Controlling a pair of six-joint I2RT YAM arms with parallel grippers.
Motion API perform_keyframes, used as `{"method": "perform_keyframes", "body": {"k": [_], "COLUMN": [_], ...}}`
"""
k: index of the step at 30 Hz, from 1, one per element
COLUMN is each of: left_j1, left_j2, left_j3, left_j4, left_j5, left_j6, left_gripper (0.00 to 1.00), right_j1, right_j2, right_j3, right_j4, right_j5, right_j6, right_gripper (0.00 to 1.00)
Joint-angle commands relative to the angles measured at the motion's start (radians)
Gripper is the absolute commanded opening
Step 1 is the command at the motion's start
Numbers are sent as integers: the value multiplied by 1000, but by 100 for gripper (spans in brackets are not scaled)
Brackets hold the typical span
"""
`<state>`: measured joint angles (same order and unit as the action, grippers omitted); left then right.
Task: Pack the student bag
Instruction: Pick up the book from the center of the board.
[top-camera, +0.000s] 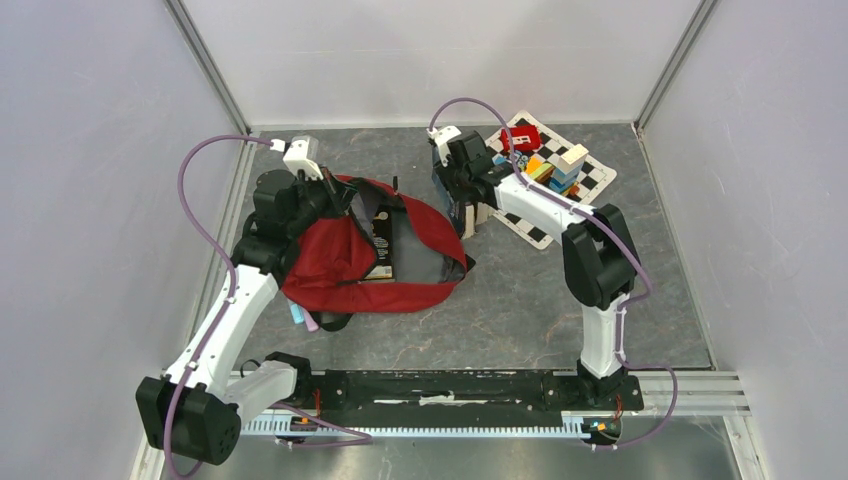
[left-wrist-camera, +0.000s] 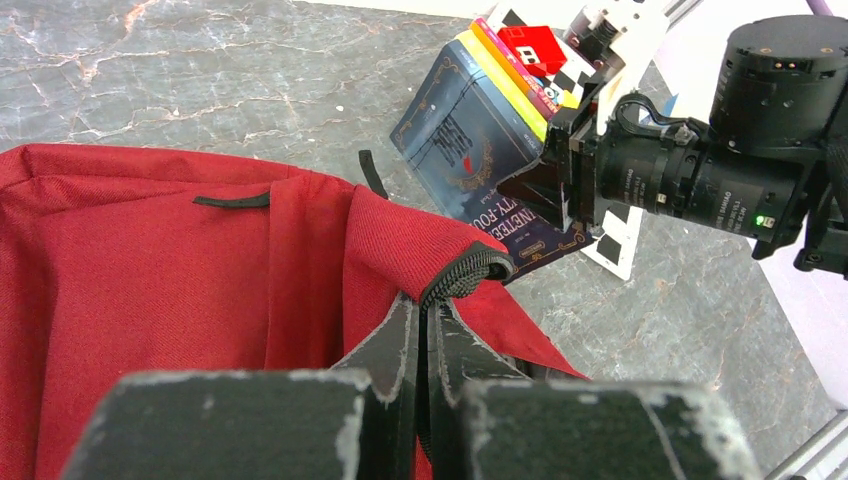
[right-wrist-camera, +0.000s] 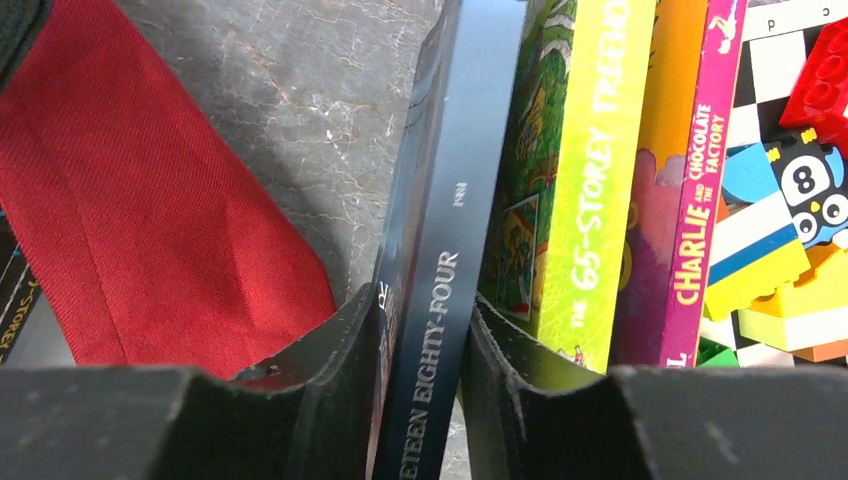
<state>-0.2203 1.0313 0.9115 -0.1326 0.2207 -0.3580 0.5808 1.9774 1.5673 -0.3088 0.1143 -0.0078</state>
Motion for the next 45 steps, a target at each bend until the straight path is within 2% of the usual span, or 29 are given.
{"method": "perform_keyframes", "body": {"k": [1,7,13,21,29,33,40,45], "left_j1": [2,3,2,3,2,2,2,2], "left_j2": [0,-13,-27,-12,-39,-49,-49,-52], "left_j3": [49,50,45,45,21,15,8,9], "left_j4": [35,31,31,39,48,55,75,77], "left_j5": [19,15,7,33,-53,-43,-14,-1], "left_j6": [13,15,18,10,50,41,29,24], "left_gripper": [2,2,2,2,2,2,2,2], "right_j1": [6,5,5,6,6,7,16,61], "right_j2": [33,-5,-138,-408,-593,-717,-808,-801], "right_j3": [99,133,131,5,-217,-378,-545,-587], "right_j4": [-22,-34,-34,-32,5,78,124,221], "right_j5": [7,-18,-53,-111,-390,-490,-640,-634], "right_j6": [-21,-10,4,6,147,245,354,434], "right_gripper": [34,0,0,0,0,0,0,0]}}
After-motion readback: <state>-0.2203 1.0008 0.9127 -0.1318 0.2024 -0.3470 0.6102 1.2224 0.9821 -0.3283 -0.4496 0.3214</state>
